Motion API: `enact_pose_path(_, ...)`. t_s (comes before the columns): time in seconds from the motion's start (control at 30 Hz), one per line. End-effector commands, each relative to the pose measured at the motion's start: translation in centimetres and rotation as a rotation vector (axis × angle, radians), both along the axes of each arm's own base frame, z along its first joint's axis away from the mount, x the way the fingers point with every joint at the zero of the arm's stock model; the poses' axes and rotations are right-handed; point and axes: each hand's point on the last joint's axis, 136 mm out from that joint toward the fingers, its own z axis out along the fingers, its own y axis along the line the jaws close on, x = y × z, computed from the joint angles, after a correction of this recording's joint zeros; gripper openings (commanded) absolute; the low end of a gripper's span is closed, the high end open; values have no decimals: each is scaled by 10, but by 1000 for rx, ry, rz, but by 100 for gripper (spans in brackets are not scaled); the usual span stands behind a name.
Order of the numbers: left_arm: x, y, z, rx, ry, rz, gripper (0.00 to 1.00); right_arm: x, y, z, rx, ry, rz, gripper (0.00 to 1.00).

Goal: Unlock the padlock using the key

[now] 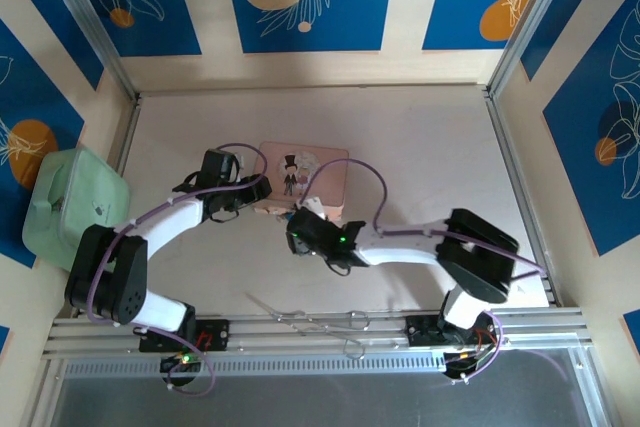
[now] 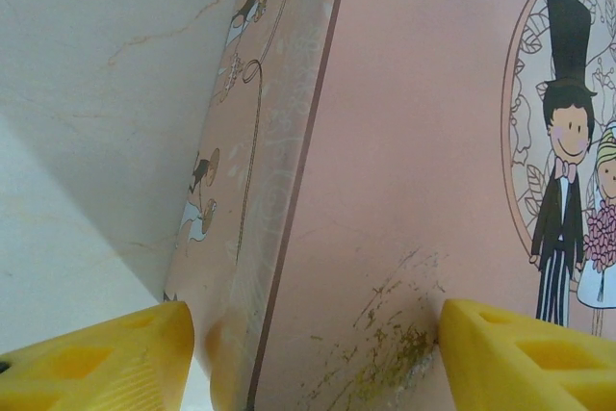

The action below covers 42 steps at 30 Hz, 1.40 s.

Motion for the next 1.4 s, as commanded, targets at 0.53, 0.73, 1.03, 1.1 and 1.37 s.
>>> enact_pose_path(0.53, -23, -1, -9, -54, 52, -4, 64, 44, 23, -22, -148, -25, -95, 55)
enact_pose_path(0.73, -23, -2, -6, -65, 45, -1, 63, 50, 13, -28, -272, -15, -151, 55)
enact_pose_path(1.03, -26, -2, -9, -65, 51, -8, 62, 54, 10, -27, -309, -21, -180, 54)
enact_pose_path(1.1, -27, -2, -11, -64, 55, -9, 62, 55, 10, -24, -304, -32, -189, 53)
enact_pose_path(1.37, -27, -3, -11, -68, 50, -10, 61, 56, 19, -14, -224, -84, -186, 50)
